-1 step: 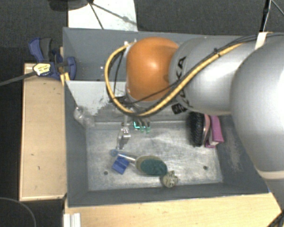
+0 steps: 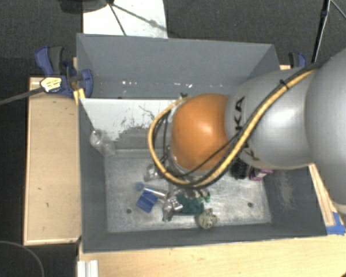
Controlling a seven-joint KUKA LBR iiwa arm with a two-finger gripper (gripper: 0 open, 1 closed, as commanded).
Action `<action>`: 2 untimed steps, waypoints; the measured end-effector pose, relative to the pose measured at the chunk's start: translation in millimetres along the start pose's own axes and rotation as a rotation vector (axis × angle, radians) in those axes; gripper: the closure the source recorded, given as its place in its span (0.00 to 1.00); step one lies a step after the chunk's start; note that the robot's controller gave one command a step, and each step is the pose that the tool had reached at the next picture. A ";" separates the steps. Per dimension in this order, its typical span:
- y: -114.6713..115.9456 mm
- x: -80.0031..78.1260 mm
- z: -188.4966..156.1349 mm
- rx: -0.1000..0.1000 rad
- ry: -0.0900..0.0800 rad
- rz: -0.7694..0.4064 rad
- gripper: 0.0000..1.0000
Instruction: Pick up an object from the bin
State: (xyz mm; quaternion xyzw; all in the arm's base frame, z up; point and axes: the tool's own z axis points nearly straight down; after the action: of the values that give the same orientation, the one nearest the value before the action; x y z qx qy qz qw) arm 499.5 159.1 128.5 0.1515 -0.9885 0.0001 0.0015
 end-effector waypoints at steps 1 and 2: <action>-27.8 9.5 47.6 0.000 0.000 0.299 0.00; -109.1 33.6 55.5 0.000 -0.014 0.179 0.00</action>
Offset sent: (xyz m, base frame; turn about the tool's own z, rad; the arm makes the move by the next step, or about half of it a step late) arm -0.0003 -0.0285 -0.0463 0.2974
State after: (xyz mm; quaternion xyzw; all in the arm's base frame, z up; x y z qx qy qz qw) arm 500.0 44.9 73.1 0.0624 -0.9980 -0.0007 -0.0056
